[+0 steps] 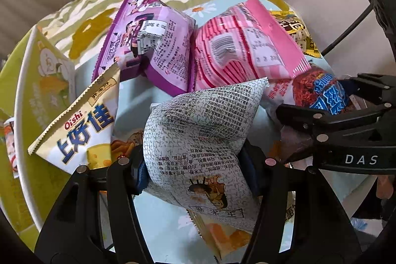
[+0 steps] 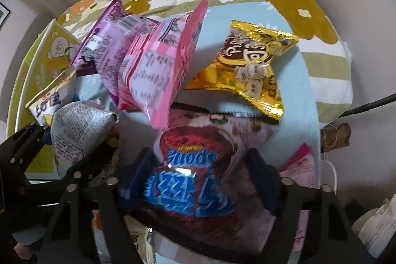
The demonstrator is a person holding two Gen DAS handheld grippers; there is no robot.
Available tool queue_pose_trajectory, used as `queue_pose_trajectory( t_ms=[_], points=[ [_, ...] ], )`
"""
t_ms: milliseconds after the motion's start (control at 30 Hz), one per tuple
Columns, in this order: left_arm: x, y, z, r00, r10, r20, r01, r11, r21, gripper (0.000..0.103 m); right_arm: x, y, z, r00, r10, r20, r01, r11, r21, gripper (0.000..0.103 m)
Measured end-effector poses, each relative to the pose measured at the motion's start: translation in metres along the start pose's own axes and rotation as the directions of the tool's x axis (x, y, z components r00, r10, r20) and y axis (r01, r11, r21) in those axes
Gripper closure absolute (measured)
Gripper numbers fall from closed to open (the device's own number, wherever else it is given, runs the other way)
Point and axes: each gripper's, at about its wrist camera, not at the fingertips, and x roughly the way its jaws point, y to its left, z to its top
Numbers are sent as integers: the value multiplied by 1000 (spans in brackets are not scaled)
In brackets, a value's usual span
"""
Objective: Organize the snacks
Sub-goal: 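Grasp the white printed bag with the left tool while the right tool grasps the blue-lettered Spons bag, then carry both bags over the yellow box and release them inside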
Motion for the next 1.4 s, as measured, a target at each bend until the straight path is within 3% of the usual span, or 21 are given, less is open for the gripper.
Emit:
queue_pose_trajectory(
  t_ms=[200,467,867,1167,1400],
  points=[
    [-4,0,-1,1000,-3,9,3,1000,-3,47,-4,3,-4,1000,5,18,-6,1000,4,46],
    [-21,-2,-5,999,6,40,-6,1000,-3,47,-25,6,-12,999,7,51,-7,1000,4,47],
    [-76,-13,-21,992,26,120,-21,999,-44,47,-83,12,-40,990,29,140,-25,999,-32,47],
    [-145,6,-35,975,50,218,-13,985,-171,47,-140,33,-52,972,49,232,-16,990,-143,47],
    [-198,62,-48,946,125,301,-46,965,-258,47,-167,92,-40,944,98,316,-24,973,-231,47]
  ],
)
